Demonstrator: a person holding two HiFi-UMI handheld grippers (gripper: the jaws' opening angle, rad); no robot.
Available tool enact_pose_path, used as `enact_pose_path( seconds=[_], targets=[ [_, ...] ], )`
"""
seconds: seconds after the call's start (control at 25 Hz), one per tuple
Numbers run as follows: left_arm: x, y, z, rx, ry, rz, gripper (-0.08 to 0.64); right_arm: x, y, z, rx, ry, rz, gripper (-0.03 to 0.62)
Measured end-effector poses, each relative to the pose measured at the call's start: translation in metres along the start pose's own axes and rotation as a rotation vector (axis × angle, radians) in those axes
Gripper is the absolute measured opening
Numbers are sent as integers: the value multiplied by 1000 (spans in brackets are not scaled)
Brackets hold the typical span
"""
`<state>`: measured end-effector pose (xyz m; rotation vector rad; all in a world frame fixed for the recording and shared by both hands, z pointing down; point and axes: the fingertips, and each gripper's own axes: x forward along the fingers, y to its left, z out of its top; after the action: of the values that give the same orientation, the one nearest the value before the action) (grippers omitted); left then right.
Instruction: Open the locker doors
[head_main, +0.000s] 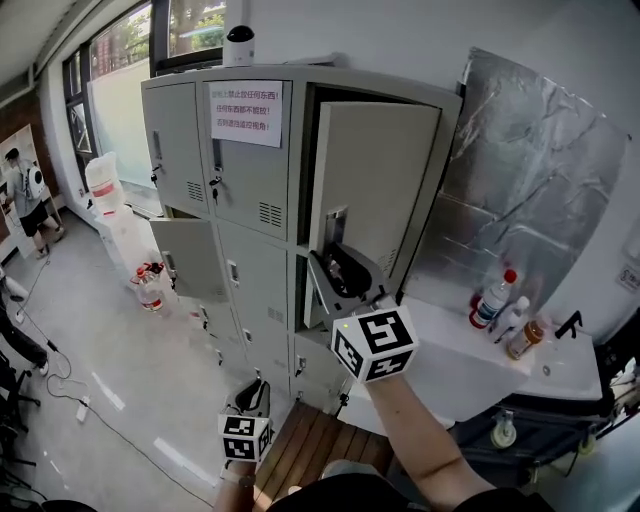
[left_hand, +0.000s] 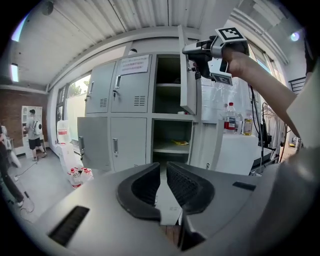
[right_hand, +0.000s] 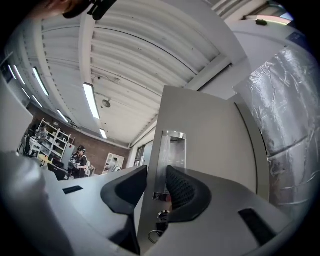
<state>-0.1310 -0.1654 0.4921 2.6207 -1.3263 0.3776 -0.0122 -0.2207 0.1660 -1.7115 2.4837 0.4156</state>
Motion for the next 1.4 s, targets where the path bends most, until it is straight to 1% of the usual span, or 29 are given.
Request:
enact_pose_path(
  seconds=[0.24,0.4,0.56,0.64,0.8,1.0,1.28,1.4],
  targets=[
    [22,-29,21,50,-14,-60,55,-40,-6,9,36,-20,67,147],
    [38,-60,37,83,-34,-113,55,-72,-15,17,40,-45,96,147],
    [48,-93,44,112,-33,-159,56,-105,-28,24,60,-51,114,144],
    [51,-105,45,118,-30,-173,55,-121,-37,27,74,-56,107,137],
    [51,-113,42,87,-25,-170,55,-153,-55,31,100,-69,78,103],
    [52,-125,40,93,-12,-169,55,-179,-77,33,112,-87,34,78],
    [50,-143,39,94,-2,-172,55,-203,-103,35,113,-90,-23,68],
    [46,-145,37,92,0,-164,55,-212,-107,37,86,-98,-50,41]
  ],
)
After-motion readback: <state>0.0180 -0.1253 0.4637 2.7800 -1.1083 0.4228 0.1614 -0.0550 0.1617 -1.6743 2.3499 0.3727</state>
